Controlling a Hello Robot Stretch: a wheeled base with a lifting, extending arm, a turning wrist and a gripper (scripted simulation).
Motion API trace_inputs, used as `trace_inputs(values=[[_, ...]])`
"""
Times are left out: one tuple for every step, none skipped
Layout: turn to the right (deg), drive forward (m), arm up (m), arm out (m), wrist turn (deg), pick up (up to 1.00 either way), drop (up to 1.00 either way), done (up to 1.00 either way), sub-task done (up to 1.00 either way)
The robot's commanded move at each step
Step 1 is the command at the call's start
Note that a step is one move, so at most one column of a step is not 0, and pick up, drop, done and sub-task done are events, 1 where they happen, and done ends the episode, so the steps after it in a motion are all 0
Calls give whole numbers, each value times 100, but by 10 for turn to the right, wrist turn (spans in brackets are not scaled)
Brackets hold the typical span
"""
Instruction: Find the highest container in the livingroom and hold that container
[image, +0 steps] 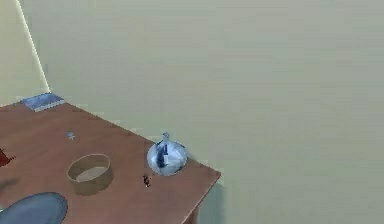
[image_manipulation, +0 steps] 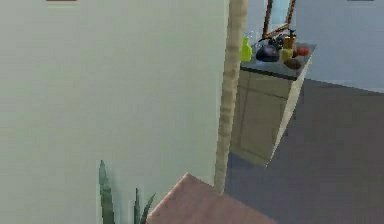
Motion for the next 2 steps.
trace_inputs(values=[[-450, 0, 0, 0, 0, 0, 0, 0, 0], [-450, 0, 0, 0, 0, 0, 0, 0, 0]])
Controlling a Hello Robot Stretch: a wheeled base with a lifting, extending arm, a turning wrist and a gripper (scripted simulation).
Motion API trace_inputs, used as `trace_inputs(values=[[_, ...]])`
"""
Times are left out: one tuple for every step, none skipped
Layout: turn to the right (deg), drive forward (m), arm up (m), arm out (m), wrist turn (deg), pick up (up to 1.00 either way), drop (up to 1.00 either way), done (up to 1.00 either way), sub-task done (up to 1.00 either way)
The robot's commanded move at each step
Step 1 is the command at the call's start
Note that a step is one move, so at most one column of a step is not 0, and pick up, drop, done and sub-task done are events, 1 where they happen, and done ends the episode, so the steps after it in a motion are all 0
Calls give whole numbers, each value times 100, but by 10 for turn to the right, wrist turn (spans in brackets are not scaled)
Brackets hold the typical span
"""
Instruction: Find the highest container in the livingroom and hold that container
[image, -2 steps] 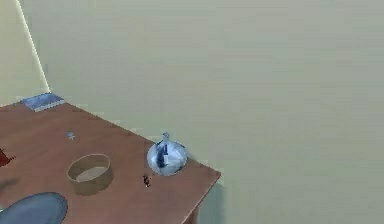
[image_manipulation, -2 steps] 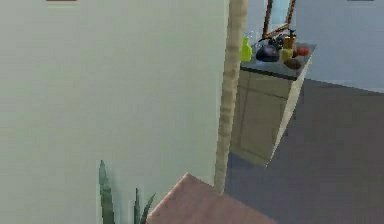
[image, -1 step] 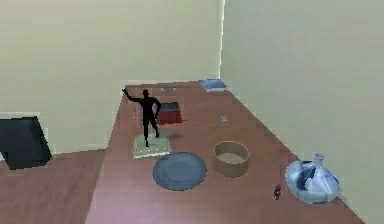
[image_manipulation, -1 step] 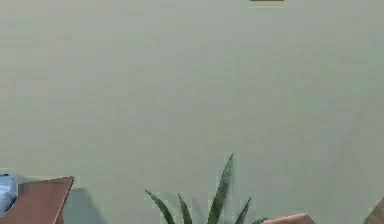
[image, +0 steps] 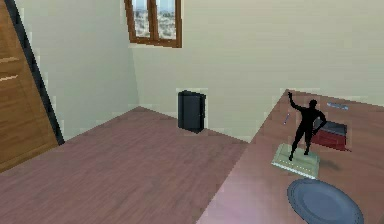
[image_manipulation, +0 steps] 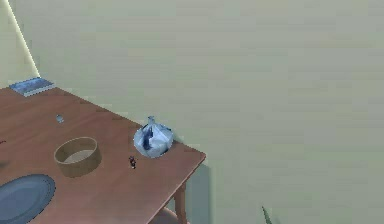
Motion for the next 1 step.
trace_inputs(values=[[0, 0, 50, 0, 0, 0, 0, 0, 0]])
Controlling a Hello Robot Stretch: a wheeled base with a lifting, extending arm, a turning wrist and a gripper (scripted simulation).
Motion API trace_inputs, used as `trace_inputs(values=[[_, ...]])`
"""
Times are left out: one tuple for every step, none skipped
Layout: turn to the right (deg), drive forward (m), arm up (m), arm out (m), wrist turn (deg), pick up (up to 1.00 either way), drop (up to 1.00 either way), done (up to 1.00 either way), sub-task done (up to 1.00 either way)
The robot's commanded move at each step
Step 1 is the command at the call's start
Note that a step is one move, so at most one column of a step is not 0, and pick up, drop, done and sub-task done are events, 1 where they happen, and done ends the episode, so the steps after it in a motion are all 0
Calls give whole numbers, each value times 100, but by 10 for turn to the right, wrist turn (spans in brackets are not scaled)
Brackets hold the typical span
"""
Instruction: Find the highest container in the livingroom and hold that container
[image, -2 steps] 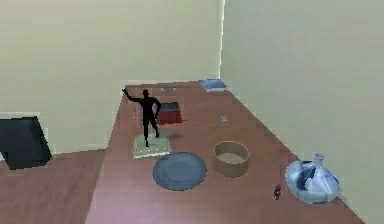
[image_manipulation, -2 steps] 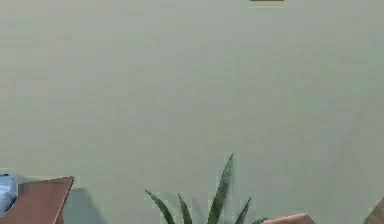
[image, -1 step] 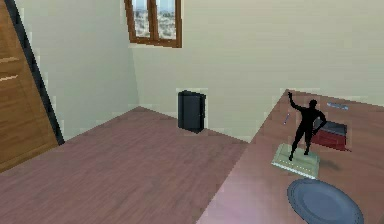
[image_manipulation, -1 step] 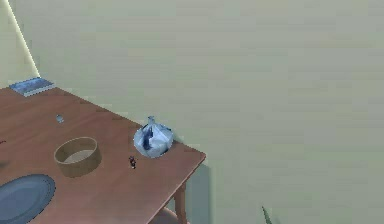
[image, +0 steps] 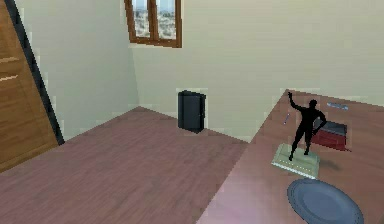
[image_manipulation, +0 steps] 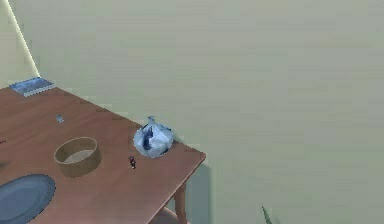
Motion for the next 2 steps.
trace_inputs(values=[[0, 0, 38, 0, 0, 0, 0, 0, 0], [0, 0, 0, 44, 0, 0, 0, 0, 0]])
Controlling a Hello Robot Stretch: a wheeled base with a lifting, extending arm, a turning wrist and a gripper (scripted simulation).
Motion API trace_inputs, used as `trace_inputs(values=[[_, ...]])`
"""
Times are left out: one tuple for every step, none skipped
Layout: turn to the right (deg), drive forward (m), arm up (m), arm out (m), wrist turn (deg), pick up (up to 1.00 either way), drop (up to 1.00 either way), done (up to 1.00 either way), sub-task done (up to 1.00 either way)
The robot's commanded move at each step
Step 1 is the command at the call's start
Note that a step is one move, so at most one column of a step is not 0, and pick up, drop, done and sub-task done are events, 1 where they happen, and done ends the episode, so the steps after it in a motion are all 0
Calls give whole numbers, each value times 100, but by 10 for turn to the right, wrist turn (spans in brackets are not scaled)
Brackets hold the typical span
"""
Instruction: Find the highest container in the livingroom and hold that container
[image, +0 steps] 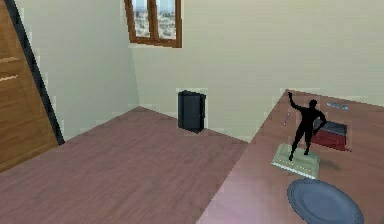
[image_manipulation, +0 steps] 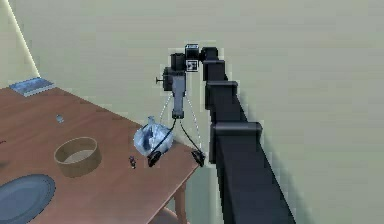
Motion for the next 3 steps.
trace_inputs(values=[[0, 0, 0, 0, 450, 0, 0, 0, 0], [0, 0, 0, 0, 450, 0, 0, 0, 0], [0, 0, 0, 0, 330, 0, 0, 0, 0]])
